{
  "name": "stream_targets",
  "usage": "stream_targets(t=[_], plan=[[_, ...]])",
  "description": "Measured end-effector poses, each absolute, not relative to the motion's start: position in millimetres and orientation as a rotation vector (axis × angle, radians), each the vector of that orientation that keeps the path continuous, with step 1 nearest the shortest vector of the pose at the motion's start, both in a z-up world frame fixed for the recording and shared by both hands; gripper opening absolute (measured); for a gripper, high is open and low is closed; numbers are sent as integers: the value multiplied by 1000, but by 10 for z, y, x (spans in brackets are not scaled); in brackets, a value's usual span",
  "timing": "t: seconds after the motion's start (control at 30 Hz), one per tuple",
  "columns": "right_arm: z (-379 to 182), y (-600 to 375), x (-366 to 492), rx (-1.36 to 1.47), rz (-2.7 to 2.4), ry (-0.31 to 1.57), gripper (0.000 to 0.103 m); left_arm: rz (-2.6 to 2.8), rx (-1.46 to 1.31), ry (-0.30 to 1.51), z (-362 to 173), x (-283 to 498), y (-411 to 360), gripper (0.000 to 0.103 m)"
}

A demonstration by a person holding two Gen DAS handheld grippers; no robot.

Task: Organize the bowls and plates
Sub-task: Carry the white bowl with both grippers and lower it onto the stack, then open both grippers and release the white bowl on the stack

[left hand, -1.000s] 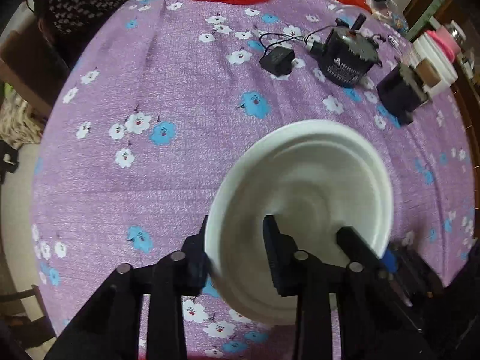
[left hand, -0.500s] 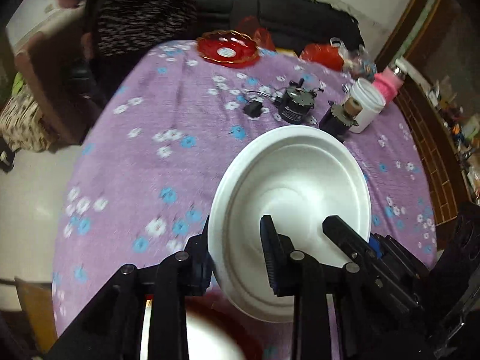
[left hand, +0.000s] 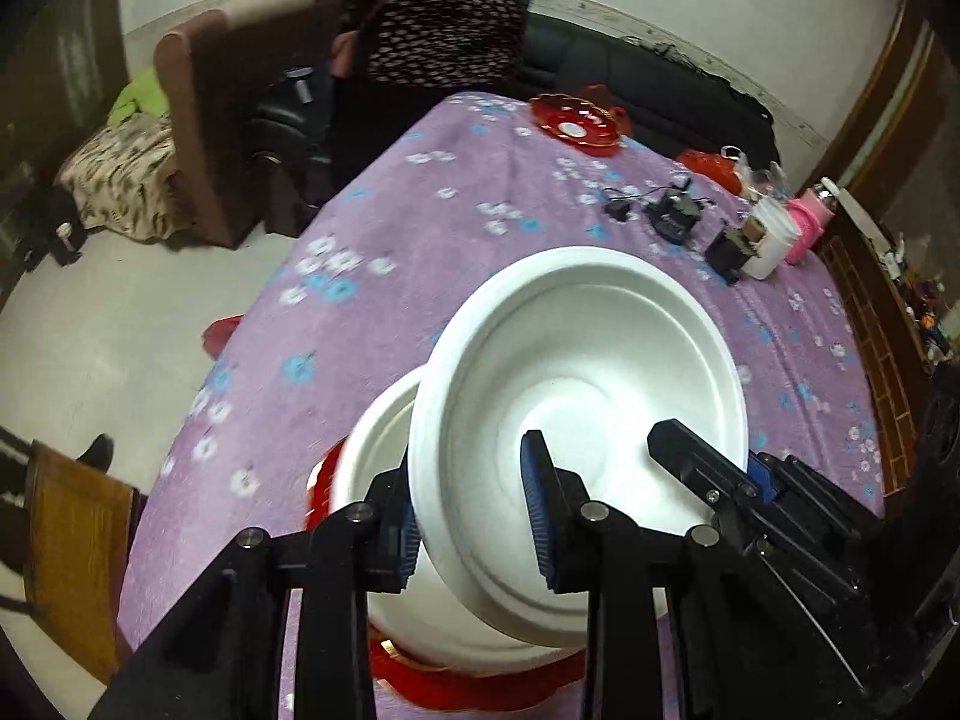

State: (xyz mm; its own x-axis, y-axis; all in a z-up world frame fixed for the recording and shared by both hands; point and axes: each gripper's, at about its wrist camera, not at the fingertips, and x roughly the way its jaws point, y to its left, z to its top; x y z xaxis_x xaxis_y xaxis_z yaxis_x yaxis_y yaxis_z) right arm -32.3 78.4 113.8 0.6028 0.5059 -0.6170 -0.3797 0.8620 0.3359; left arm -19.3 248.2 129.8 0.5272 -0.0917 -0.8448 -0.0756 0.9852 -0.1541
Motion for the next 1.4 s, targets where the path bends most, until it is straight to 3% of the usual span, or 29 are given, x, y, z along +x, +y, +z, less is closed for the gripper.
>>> stream_targets(t=[0.3, 0.5, 0.53, 0.57, 0.6, 0.63, 0.67, 0.83, 1.07, 1.2, 1.4], plan=[[802, 1116, -329, 71, 464, 835, 20, 34, -178, 992, 1102, -323, 2624, 28], [805, 1185, -328, 33, 435, 821, 22, 54, -170, 941, 1112, -383, 2590, 43], [810, 1198, -338, 21, 438, 817, 24, 59, -160, 921, 1138, -416, 2575, 45], [815, 1215, -342, 6, 443, 813, 33, 66, -147, 906, 1162, -436, 2552, 49], [818, 1238, -356, -14, 441, 802, 50, 81, -129, 884, 1198, -468, 2535, 61], [823, 1246, -357, -25, 439, 793, 57, 93, -119, 859, 1240, -502, 2528, 69], [837, 1257, -361, -33, 444, 778, 65, 108, -109, 828, 1293, -548, 2528, 71], [989, 1272, -445, -49, 445, 694, 68, 143, -105, 731, 1488, -765, 2553, 79], [1217, 1035, -716, -4, 409, 603, 77, 205, -184, 597, 1644, -1148, 2723, 82], [1291, 679, -896, 113, 338, 560, 84, 297, -232, 444, 1733, -1513, 2823, 92], [1189, 343, -1060, 229, 271, 565, 84, 443, -228, 206, 1818, -2073, 2758, 103]])
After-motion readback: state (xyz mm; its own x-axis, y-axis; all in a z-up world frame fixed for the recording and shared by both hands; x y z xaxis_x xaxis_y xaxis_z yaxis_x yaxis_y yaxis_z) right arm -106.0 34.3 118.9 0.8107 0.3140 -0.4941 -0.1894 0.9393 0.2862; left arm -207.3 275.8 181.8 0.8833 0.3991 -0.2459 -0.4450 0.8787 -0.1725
